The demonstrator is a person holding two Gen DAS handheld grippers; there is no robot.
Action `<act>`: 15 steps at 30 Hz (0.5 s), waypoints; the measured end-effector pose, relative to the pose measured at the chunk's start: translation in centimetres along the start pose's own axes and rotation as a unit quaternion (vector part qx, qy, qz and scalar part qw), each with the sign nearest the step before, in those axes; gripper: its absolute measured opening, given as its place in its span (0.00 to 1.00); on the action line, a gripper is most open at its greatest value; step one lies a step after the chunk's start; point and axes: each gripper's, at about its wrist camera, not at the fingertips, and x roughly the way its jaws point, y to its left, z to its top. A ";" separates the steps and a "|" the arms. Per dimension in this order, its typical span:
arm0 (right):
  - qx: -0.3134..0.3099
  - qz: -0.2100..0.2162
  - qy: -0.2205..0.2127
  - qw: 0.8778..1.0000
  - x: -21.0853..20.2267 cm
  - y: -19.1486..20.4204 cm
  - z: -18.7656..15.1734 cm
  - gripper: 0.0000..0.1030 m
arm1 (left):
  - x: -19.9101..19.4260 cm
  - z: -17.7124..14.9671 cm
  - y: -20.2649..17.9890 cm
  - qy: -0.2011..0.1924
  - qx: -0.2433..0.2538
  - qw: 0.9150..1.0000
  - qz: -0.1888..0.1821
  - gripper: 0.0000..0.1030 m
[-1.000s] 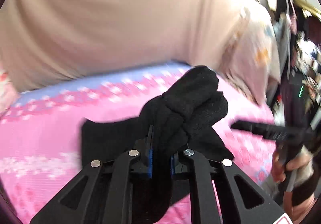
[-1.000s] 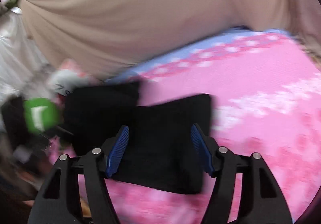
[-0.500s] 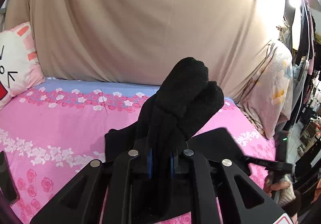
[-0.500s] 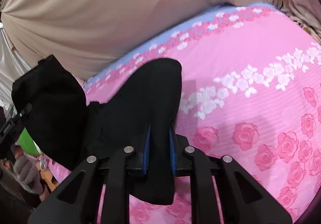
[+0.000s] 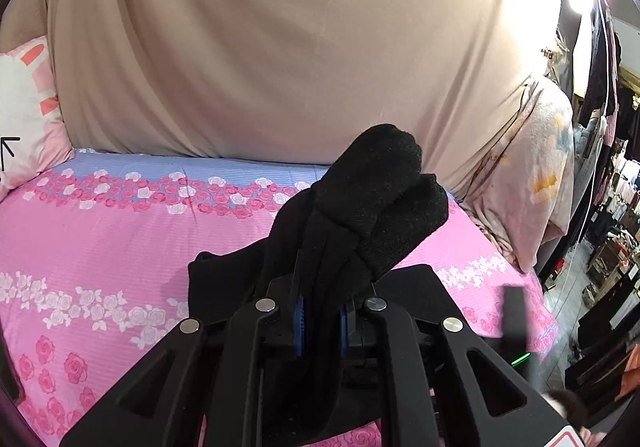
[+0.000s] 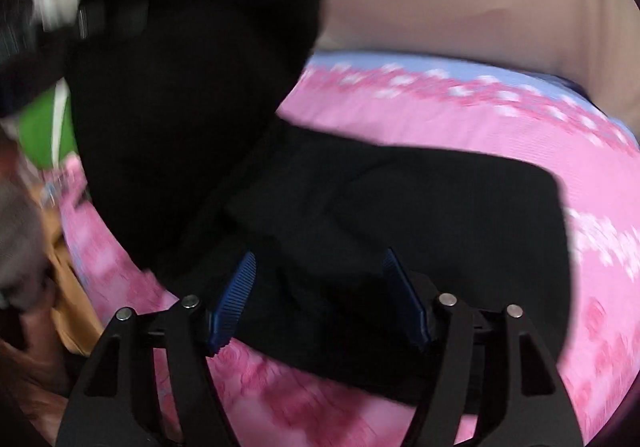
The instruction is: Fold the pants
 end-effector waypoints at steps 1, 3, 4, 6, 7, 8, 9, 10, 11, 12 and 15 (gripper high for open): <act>-0.008 -0.005 0.004 1.000 0.9 0.2 0.1 0.70 | -0.2 0.0 0.2 -0.001 -0.001 1.000 0.000 0.10; -0.022 -0.013 0.012 1.000 2.6 0.9 0.8 0.72 | -0.5 0.1 0.6 -0.004 -0.004 1.000 0.001 0.10; -0.023 -0.016 0.011 1.000 3.0 1.2 0.9 0.73 | -0.6 0.1 0.8 -0.005 -0.005 1.000 0.001 0.10; -0.027 -0.028 0.004 0.999 4.1 0.9 1.6 0.57 | -0.9 0.2 1.4 -0.008 -0.010 1.000 0.001 0.11; -0.020 -0.037 0.006 0.999 4.3 0.6 1.9 0.38 | -1.0 0.2 1.5 -0.009 -0.012 1.000 0.001 0.11; 0.009 -0.025 0.004 1.000 4.1 -0.5 2.3 0.25 | -1.1 0.3 1.8 -0.011 -0.015 1.000 0.003 0.11; 0.038 -0.003 0.002 0.999 3.6 -1.6 2.6 0.21 | -1.1 0.3 1.9 -0.011 -0.017 1.000 0.003 0.11; 0.069 0.019 -0.007 0.997 3.0 -3.4 3.0 0.19 | -1.2 0.4 2.1 -0.011 -0.020 1.000 0.003 0.11; 0.105 0.035 -0.030 0.993 1.6 -5.5 3.2 0.18 | -1.2 0.4 2.3 -0.011 -0.022 1.000 0.002 0.11; 0.138 0.044 -0.063 0.988 -0.5 -7.6 3.4 0.18 | -1.3 0.5 2.5 -0.011 -0.023 1.000 0.002 0.11; 0.227 0.069 -0.161 0.958 -8.0 -13.6 3.1 0.18 | -1.4 0.6 2.6 -0.011 -0.020 1.000 -0.001 0.11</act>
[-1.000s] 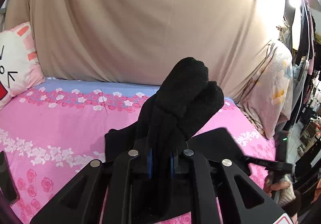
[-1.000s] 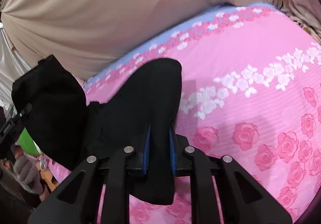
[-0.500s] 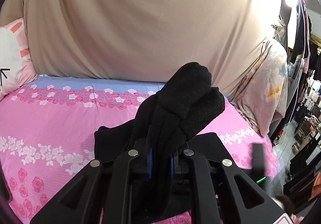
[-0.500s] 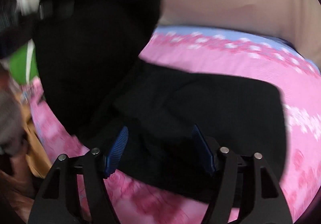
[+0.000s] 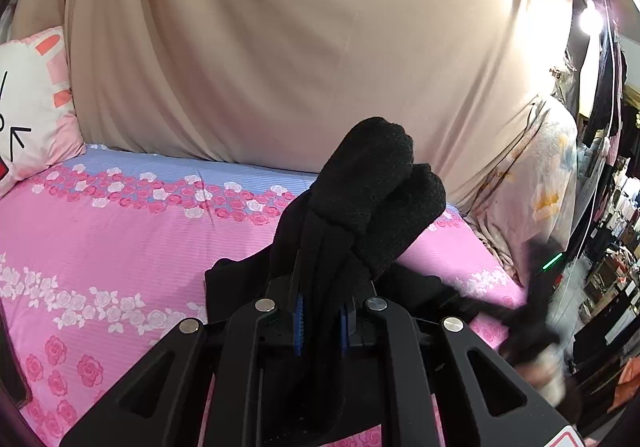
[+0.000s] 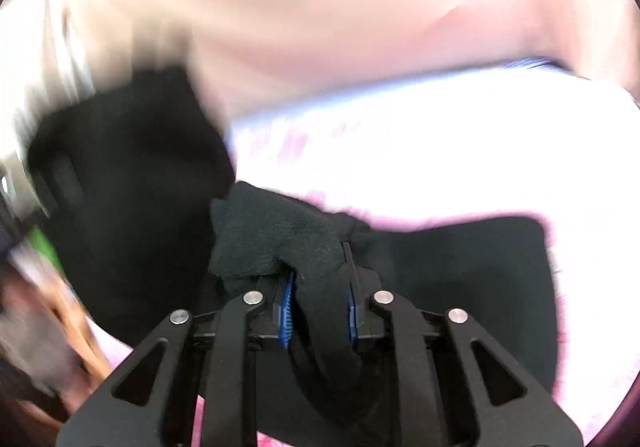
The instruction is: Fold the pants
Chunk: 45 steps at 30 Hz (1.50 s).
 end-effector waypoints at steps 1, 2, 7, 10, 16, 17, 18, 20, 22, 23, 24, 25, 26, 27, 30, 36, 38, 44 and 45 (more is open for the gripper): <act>0.025 0.007 -0.033 0.999 -2.7 -1.4 1.3 0.18 | 0.0 0.0 0.0 0.001 0.001 1.000 -0.002 0.11; 0.050 0.006 -0.075 0.996 -6.1 -3.3 2.7 0.18 | 0.1 0.0 0.1 0.001 0.001 1.000 -0.004 0.11; 0.150 -0.096 -0.175 0.968 -17.3 -13.1 5.3 0.18 | 0.2 0.0 0.4 0.000 -0.003 1.000 -0.012 0.11; 0.176 -0.136 -0.155 0.963 -17.3 -16.0 4.7 0.18 | 0.2 0.1 0.4 0.000 -0.006 1.000 -0.012 0.11; 0.042 -0.090 -0.092 0.991 -10.2 -6.3 5.2 0.18 | -0.2 0.4 0.1 -0.001 -0.009 1.000 -0.008 0.11; -0.006 -0.067 -0.064 0.996 -8.0 -2.6 4.6 0.18 | -0.4 0.4 0.1 -0.002 -0.008 1.000 -0.005 0.11; -0.038 -0.051 -0.042 0.997 -6.1 -0.4 4.3 0.18 | -0.6 0.4 0.1 -0.004 -0.008 1.000 -0.002 0.11; -0.117 -0.012 0.023 0.993 -1.3 5.2 2.0 0.18 | -0.9 0.4 0.2 -0.006 -0.010 1.000 0.000 0.11; -0.164 0.008 0.075 0.984 2.3 8.6 -0.9 0.18 | -1.2 0.4 0.4 -0.007 -0.015 1.000 0.003 0.11; -0.181 0.018 0.113 0.977 5.0 9.5 -2.9 0.18 | -1.3 0.4 0.4 -0.007 -0.016 1.000 0.004 0.11; -0.188 0.020 0.141 0.972 7.1 9.6 -4.4 0.18 | -1.4 0.3 0.3 -0.008 -0.015 1.000 0.004 0.11; -0.196 0.015 0.167 0.966 9.0 9.8 -6.2 0.18 | -1.5 0.3 0.2 -0.007 -0.014 1.000 0.004 0.10; -0.202 0.006 0.196 0.959 10.9 9.8 -8.2 0.20 | -1.5 0.2 0.0 -0.006 -0.010 1.000 0.004 0.11; -0.204 0.004 0.221 0.954 12.2 9.4 -9.5 0.21 | -1.4 0.2 -0.1 -0.004 -0.008 1.000 0.003 0.11; -0.174 0.022 0.227 0.958 12.2 8.1 -10.9 0.28 | -0.9 0.0 -1.0 0.006 0.004 1.000 -0.006 0.10; -0.059 0.012 0.144 0.988 5.4 2.6 -6.6 0.45 | 0.9 -0.6 -3.2 0.026 0.020 0.999 -0.030 0.10; -0.031 -0.025 0.122 0.992 4.2 -0.7 -5.8 0.40 | 1.6 -0.9 -3.9 0.036 0.024 0.998 -0.037 0.10; 0.054 -0.061 0.131 0.988 4.4 -8.0 -6.6 0.00 | 4.2 -2.6 -7.5 0.076 0.057 0.994 -0.050 0.11; 0.057 -0.061 0.122 0.989 4.0 -8.0 -6.4 0.01 | 4.7 -2.9 -8.1 0.084 0.062 0.993 -0.050 0.11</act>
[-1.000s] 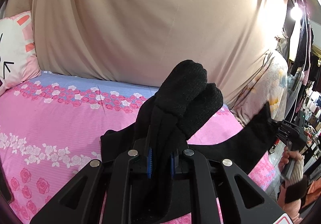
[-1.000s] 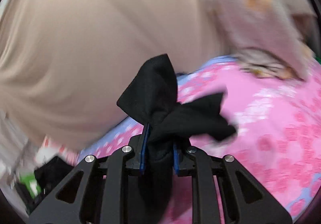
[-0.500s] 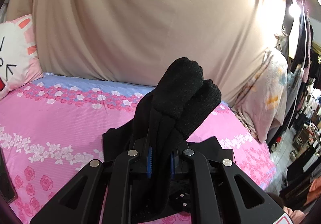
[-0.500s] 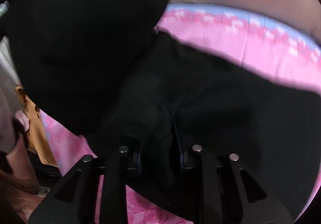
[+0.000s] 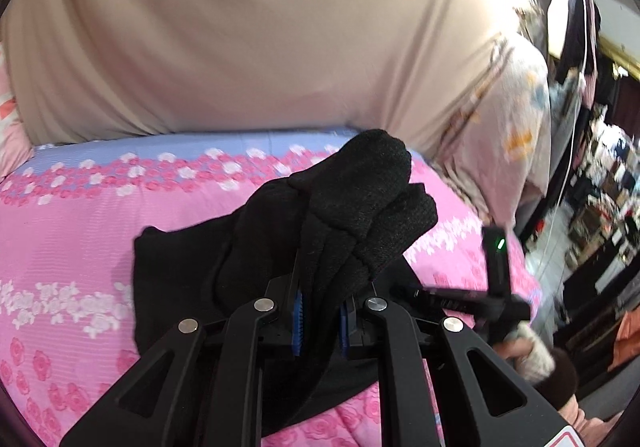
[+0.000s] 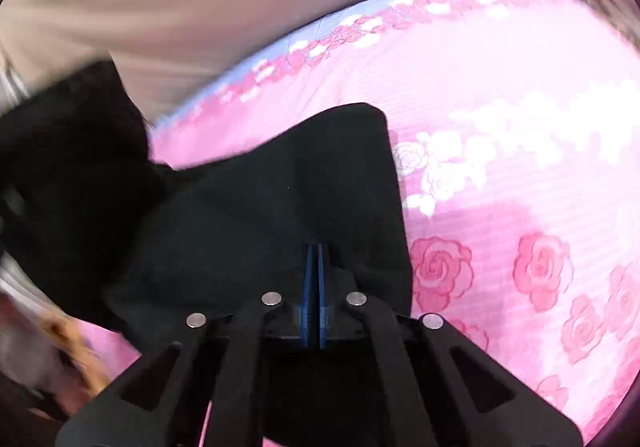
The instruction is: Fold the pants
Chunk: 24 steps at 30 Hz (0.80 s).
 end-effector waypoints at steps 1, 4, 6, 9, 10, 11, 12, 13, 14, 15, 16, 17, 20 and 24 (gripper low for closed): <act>0.001 0.001 -0.012 1.000 -0.8 0.2 0.1 0.07 | 0.5 0.0 -0.4 0.006 0.002 1.000 0.000 0.11; 0.003 0.016 -0.031 0.999 -3.0 0.7 0.2 0.08 | 2.2 -0.1 -1.6 0.020 -0.003 1.000 -0.006 0.10; -0.002 0.023 -0.039 0.999 -4.5 1.0 0.3 0.12 | 3.5 -0.3 -2.5 0.033 -0.004 0.999 -0.017 0.11; 0.011 0.054 -0.039 0.998 -6.3 0.2 -0.9 0.51 | 6.2 -1.6 -4.3 0.072 0.021 0.997 -0.014 0.16; 0.015 0.062 -0.038 0.997 -6.6 0.3 -0.9 0.54 | 6.9 -2.2 -4.6 0.082 0.026 0.996 -0.014 0.18; 0.016 0.071 -0.035 0.997 -6.8 0.7 -0.9 0.54 | 7.4 -2.8 -4.7 0.092 0.029 0.995 -0.016 0.21; 0.018 0.079 -0.032 0.996 -6.9 0.8 -1.1 0.54 | 7.6 -3.7 -4.6 0.100 0.029 0.994 -0.022 0.22; 0.023 0.091 -0.028 0.995 -6.8 1.1 -0.8 0.54 | 7.3 -4.3 -4.5 0.100 0.031 0.994 -0.028 0.24; 0.034 0.110 -0.022 0.993 -6.7 1.0 -0.7 0.55 | 6.5 -4.8 -4.4 0.096 0.036 0.994 -0.034 0.31; 0.042 0.123 -0.016 0.991 -6.5 1.0 -0.5 0.55 | 5.9 -5.2 -4.4 0.093 0.039 0.994 -0.035 0.36; 0.049 0.133 -0.011 0.990 -6.3 1.0 -0.4 0.55 | 5.1 -5.5 -4.2 0.088 0.042 0.995 -0.038 0.50; 0.053 0.140 -0.003 0.989 -6.0 1.3 -0.2 0.57 | 3.7 -5.8 -3.9 0.077 0.042 0.995 -0.041 0.61; 0.076 0.170 0.022 0.982 -4.2 1.2 0.3 0.71 | 0.7 -5.8 -3.1 0.052 0.033 0.998 -0.029 0.65; 0.129 0.229 0.043 0.964 -3.2 0.1 0.2 0.71 | -3.4 -5.2 0.3 0.017 -0.014 1.000 0.002 0.69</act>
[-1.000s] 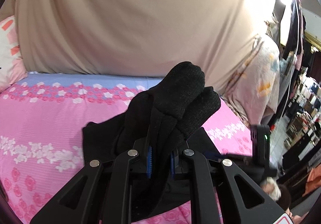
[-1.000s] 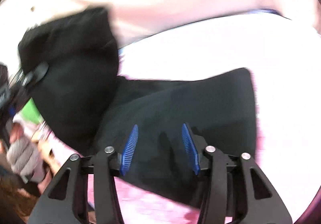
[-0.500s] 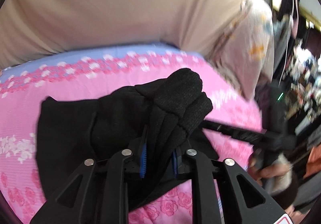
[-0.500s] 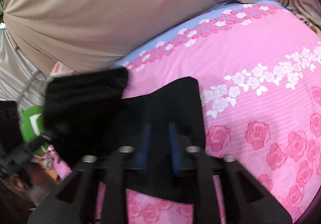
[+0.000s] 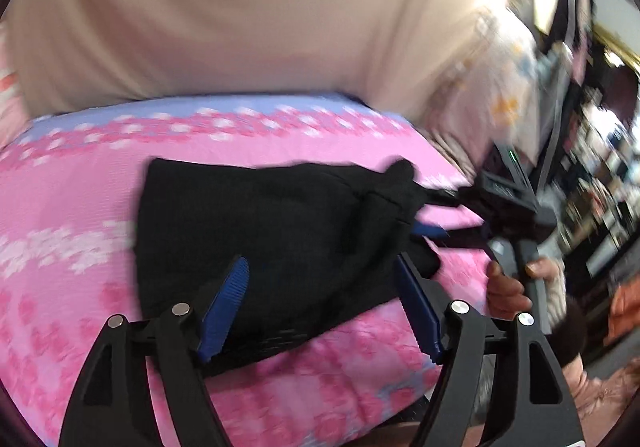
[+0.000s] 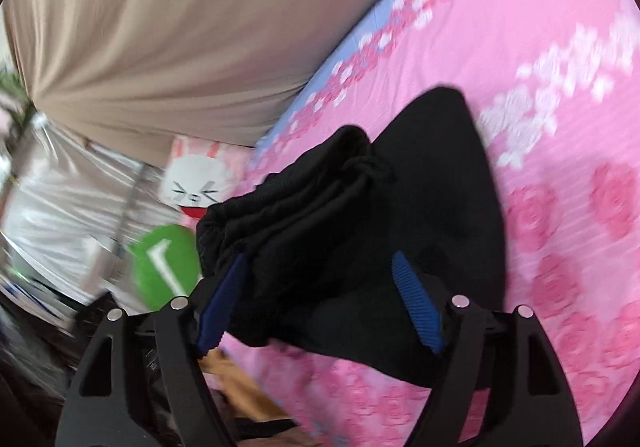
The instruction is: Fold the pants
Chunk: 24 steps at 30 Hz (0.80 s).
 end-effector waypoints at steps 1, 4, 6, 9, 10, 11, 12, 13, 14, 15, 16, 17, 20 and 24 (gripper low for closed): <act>0.009 0.011 -0.005 1.000 -0.4 -0.2 0.0 0.71 | -0.7 0.0 0.8 -0.008 -0.009 1.000 0.012 0.69; 0.033 0.062 -0.009 0.998 -1.4 -0.5 0.3 0.74 | -2.0 -0.3 3.4 -0.022 -0.044 0.998 0.044 0.69; 0.029 0.061 0.002 0.998 -1.0 0.1 0.3 0.76 | -2.3 -0.4 4.8 -0.025 -0.066 0.996 0.051 0.69; 0.019 0.015 0.027 0.999 0.9 0.6 0.0 0.77 | -2.3 -0.4 5.4 -0.029 -0.076 0.995 0.049 0.69; 0.015 -0.010 0.034 0.999 1.8 0.8 -0.2 0.77 | -2.4 -0.4 5.2 -0.031 -0.074 0.996 0.049 0.69; 0.008 -0.028 0.035 0.999 2.4 0.9 -0.3 0.77 | -2.5 -0.5 5.2 -0.031 -0.072 0.996 0.050 0.69; -0.003 -0.045 0.036 0.998 2.9 1.2 -0.4 0.77 | -2.5 -0.5 5.0 -0.031 -0.069 0.996 0.049 0.69; -0.025 -0.061 0.030 0.997 3.6 2.0 -0.5 0.75 | -2.4 -0.5 4.9 -0.030 -0.067 0.996 0.045 0.69; -0.044 -0.065 0.029 0.996 4.0 2.6 -0.6 0.55 | -2.2 -0.5 4.7 -0.029 -0.065 0.997 0.043 0.69; -0.063 -0.070 0.031 0.995 4.6 3.5 -0.6 0.43 | -2.0 -0.5 4.6 -0.028 -0.063 0.997 0.042 0.69; -0.086 -0.080 0.028 0.993 5.1 5.0 -0.3 0.17 | -1.9 -0.4 4.5 -0.027 -0.060 0.997 0.043 0.69; -0.112 -0.086 0.020 0.990 5.2 6.5 -0.1 0.14 | -1.7 -0.1 4.3 -0.028 -0.058 0.997 0.045 0.69; -0.197 -0.080 -0.032 0.977 3.1 12.4 0.5 0.13 | -2.2 0.7 4.0 -0.040 -0.053 0.997 0.047 0.69; -0.260 -0.114 -0.102 0.953 -0.9 15.7 0.1 0.12 | -2.8 1.4 4.1 -0.056 -0.054 0.996 0.046 0.70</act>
